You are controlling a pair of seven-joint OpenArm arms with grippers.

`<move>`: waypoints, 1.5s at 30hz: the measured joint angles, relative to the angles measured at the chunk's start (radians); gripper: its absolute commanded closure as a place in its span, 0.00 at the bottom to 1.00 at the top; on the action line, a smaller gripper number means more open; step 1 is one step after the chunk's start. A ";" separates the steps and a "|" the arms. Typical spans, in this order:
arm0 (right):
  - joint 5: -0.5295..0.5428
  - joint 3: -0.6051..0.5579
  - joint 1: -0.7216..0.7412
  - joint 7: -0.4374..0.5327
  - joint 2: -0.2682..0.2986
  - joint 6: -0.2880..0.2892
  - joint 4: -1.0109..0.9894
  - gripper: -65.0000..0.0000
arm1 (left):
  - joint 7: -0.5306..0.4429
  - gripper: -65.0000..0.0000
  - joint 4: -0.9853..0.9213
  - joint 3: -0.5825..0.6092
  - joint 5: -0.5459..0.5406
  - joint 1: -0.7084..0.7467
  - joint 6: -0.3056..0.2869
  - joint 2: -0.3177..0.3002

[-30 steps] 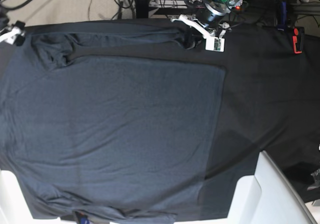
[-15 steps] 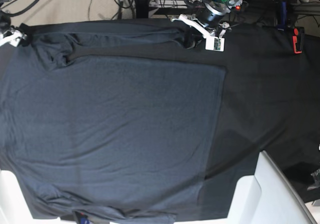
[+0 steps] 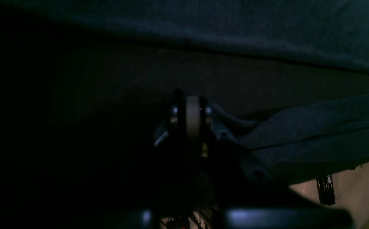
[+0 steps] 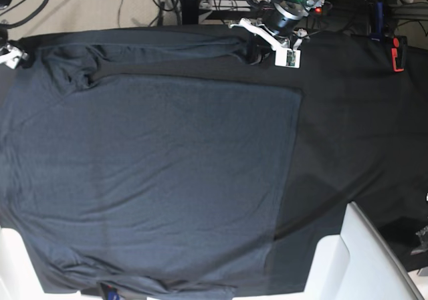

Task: Fold the T-shirt properly
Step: 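Close both grippers on the shirt's collar-edge fabric, then drag the grasped shirt fabric with the left gripper toward the hem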

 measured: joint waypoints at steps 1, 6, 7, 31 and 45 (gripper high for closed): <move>0.000 0.000 0.000 0.000 0.000 0.000 0.000 0.39 | 0.000 1.00 0.000 0.000 0.000 0.000 0.000 0.000; -0.003 -0.060 -0.003 0.002 0.001 -0.007 0.009 0.39 | 0.000 1.00 0.000 0.000 0.000 0.000 0.000 0.000; -0.003 -0.069 0.000 0.003 0.000 -0.007 0.010 0.39 | 0.000 1.00 0.000 0.000 0.000 0.000 0.001 0.000; -0.008 -0.077 -0.003 -0.072 -0.066 -0.005 0.111 0.90 | 0.000 1.00 0.000 0.000 0.000 0.000 0.001 0.000; -0.011 -0.077 0.024 -0.092 -0.061 -0.005 0.111 1.00 | 0.050 1.00 0.117 0.000 0.001 0.002 0.016 0.000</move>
